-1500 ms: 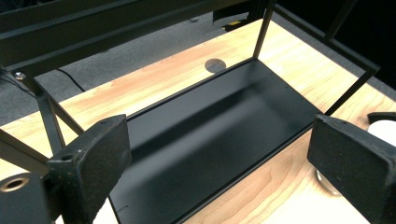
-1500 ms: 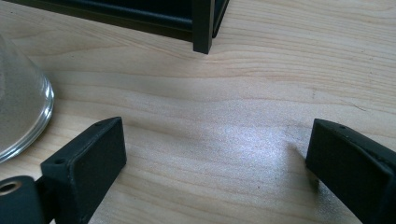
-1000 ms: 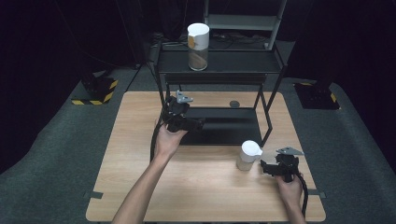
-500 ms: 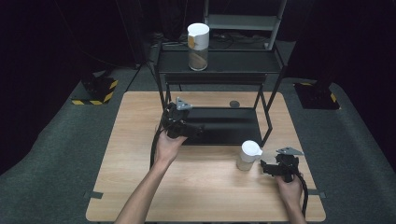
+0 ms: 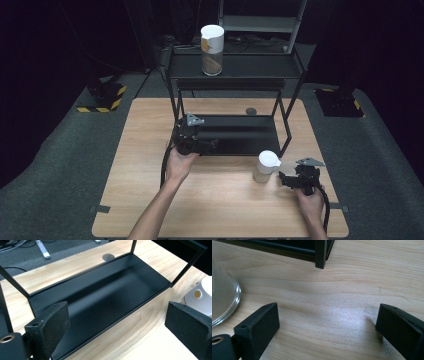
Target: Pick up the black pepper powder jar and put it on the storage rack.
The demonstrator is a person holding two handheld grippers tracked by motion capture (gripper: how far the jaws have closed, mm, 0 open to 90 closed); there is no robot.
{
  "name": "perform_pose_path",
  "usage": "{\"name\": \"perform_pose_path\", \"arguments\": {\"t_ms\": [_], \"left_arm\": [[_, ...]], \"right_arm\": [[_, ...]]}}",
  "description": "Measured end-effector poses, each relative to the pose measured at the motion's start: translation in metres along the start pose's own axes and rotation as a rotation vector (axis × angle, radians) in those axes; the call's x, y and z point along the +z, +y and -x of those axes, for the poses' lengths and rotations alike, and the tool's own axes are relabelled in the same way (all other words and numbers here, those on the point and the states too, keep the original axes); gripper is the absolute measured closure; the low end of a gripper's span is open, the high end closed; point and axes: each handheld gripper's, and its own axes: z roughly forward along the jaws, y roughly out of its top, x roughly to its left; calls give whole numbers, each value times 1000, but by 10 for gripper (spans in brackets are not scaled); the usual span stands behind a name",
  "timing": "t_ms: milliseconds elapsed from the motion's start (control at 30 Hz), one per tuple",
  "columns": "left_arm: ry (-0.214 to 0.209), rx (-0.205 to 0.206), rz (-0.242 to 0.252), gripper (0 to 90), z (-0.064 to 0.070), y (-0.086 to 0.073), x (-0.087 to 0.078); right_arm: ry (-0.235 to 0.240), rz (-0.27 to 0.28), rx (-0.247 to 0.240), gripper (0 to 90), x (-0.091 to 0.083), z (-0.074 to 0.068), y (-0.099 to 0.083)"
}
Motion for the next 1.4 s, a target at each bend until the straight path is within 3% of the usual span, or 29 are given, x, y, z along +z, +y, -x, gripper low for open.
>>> {"name": "perform_pose_path", "arguments": {"t_ms": [500, 933, 1133, 1233, 1400], "left_arm": [[15, -10, -46, 53, 0, -27, 16], [16, -61, -121, 47, -7, -58, 41], [15, -92, -132, 43, -5, -78, 53], [26, -128, -133, 43, -5, -95, 65], [47, -141, -135, 41, -3, -105, 75]], "right_arm": [[0, 0, 0, 43, 0, 0, 0], [0, 0, 0, 43, 0, 0, 0], [0, 0, 0, 43, 0, 0, 0], [1, 0, 0, 43, 0, 0, 0], [1, 0, 1, 43, 0, 0, 0]]}}
